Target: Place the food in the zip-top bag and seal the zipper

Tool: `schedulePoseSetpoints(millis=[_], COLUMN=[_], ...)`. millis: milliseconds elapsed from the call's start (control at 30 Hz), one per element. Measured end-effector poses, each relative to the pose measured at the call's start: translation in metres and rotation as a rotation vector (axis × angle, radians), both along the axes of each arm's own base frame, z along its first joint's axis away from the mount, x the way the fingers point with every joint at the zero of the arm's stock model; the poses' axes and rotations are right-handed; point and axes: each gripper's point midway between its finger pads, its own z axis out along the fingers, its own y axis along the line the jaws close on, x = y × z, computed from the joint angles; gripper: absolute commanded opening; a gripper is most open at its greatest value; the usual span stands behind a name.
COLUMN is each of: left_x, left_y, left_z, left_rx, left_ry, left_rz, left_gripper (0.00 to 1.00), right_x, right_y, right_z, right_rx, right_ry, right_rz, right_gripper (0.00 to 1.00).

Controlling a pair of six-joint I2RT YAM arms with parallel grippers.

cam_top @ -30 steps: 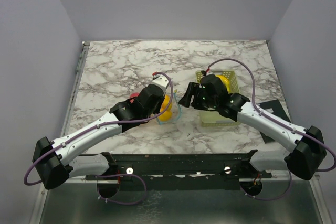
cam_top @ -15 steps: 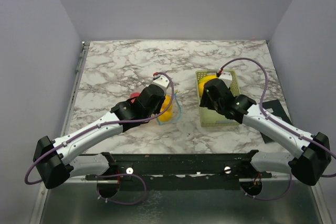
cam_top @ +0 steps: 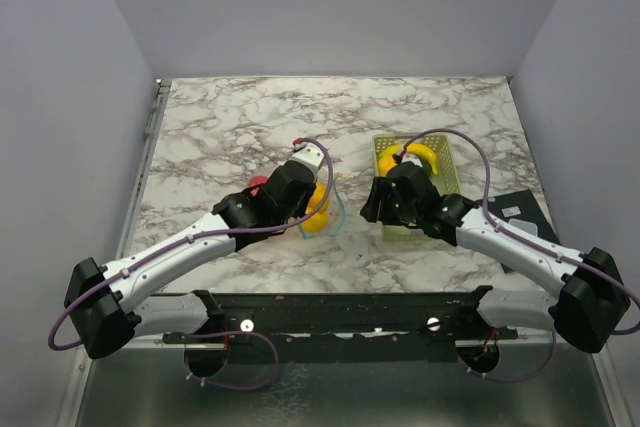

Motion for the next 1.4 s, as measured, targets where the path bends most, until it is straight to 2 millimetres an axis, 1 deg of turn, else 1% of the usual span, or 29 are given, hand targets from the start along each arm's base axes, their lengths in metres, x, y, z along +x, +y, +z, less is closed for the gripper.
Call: schedulePoseSetpoints(millis=[167,333,533,733,767,867,967,1000,1033,1167,1233,1300,1400], left_x=[0.0,0.0,0.0,0.0,0.0,0.0,0.0,0.0,0.0,0.0,0.0,0.0,0.0], left_y=[0.0,0.0,0.0,0.0,0.0,0.0,0.0,0.0,0.0,0.0,0.0,0.001,0.003], left_z=[-0.001,-0.001,-0.001,-0.001,-0.001,-0.001,-0.001,-0.001,-0.001,-0.001,-0.001,-0.001,0.003], left_rx=[0.002,0.002,0.002,0.002,0.002,0.002,0.002,0.002,0.002,0.002,0.006,0.01,0.008], left_ry=[0.002,0.002,0.002,0.002,0.002,0.002,0.002,0.002,0.002,0.002,0.001,-0.002,-0.011], left_rz=[0.0,0.0,0.0,0.0,0.0,0.0,0.0,0.0,0.0,-0.001,-0.002,-0.001,0.0], left_gripper=[0.0,0.0,0.0,0.0,0.0,0.0,0.0,0.0,0.0,0.0,0.0,0.0,0.0], right_x=[-0.006,-0.011,-0.008,-0.005,-0.005,-0.004,-0.003,-0.003,-0.003,-0.001,-0.001,-0.001,0.002], right_y=[0.022,0.04,0.057,0.073,0.075,0.082,0.087,0.089,0.09,0.093,0.092,0.091,0.089], right_z=[-0.017,-0.031,-0.037,-0.043,-0.044,-0.05,-0.053,-0.054,-0.053,-0.048,-0.043,-0.031,-0.005], right_rx=[0.099,0.177,0.255,0.311,0.319,0.337,0.356,0.362,0.368,0.39,0.396,0.407,0.424], right_ry=[0.063,0.123,0.15,0.163,0.166,0.178,0.187,0.188,0.188,0.182,0.171,0.144,0.094], right_rz=[0.036,0.053,0.049,0.044,0.042,0.032,0.021,0.02,0.019,0.014,0.015,0.017,0.025], right_gripper=[0.58,0.57,0.56,0.5,0.47,0.34,0.13,0.05,0.01,0.01,0.01,0.01,0.01])
